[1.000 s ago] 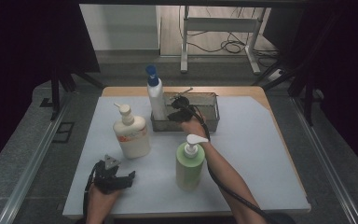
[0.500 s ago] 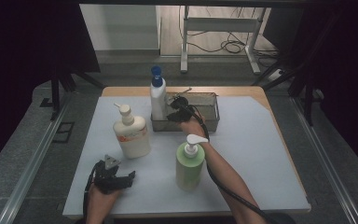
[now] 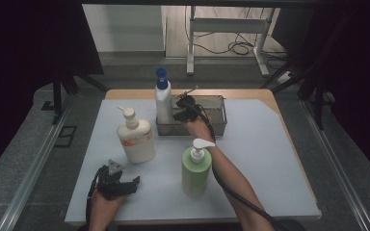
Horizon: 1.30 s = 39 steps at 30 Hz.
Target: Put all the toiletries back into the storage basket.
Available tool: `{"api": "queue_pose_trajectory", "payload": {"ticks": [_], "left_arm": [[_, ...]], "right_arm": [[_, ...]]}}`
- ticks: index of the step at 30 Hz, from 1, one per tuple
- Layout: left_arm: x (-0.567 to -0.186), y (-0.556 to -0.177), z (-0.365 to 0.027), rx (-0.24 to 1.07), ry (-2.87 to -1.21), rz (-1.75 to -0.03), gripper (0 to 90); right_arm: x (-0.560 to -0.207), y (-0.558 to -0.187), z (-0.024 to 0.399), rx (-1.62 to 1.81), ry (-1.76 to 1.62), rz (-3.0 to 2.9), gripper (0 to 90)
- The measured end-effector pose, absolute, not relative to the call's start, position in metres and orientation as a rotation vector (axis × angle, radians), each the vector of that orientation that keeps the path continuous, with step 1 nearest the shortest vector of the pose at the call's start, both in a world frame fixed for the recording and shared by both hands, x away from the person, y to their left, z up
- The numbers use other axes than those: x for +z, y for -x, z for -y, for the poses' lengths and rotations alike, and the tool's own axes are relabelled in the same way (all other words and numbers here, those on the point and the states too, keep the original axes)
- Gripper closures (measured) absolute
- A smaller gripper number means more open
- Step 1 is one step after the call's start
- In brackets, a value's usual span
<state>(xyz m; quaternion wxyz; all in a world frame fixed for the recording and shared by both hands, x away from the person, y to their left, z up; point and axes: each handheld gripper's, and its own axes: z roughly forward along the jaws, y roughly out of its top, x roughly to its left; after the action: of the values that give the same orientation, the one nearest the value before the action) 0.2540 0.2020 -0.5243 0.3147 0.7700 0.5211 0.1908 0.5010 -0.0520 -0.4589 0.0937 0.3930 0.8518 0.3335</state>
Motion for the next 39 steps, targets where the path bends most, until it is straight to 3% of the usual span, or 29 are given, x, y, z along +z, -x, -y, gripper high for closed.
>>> {"api": "queue_pose_trajectory", "payload": {"ticks": [11, 20, 30, 39], "left_arm": [[-0.524, -0.254, -0.202, 0.503, -2.03, -1.373, 12.7], [-0.524, -0.254, -0.202, 0.502, -2.029, -1.373, 12.7], [-0.524, -0.254, -0.202, 0.504, -2.03, -1.373, 12.7], [-0.524, -0.254, -0.202, 0.503, -2.031, -1.372, 12.7]], "right_arm": [[-0.461, -0.503, 0.052, 0.998, -1.191, -2.533, 82.8], [-0.461, -0.502, 0.054, 0.999, -1.185, -2.523, 76.2], [-0.445, -0.492, 0.071, 1.059, -1.141, -2.47, 53.7], [-0.432, -0.483, 0.086, 1.101, -1.096, -2.443, 43.2]]}}
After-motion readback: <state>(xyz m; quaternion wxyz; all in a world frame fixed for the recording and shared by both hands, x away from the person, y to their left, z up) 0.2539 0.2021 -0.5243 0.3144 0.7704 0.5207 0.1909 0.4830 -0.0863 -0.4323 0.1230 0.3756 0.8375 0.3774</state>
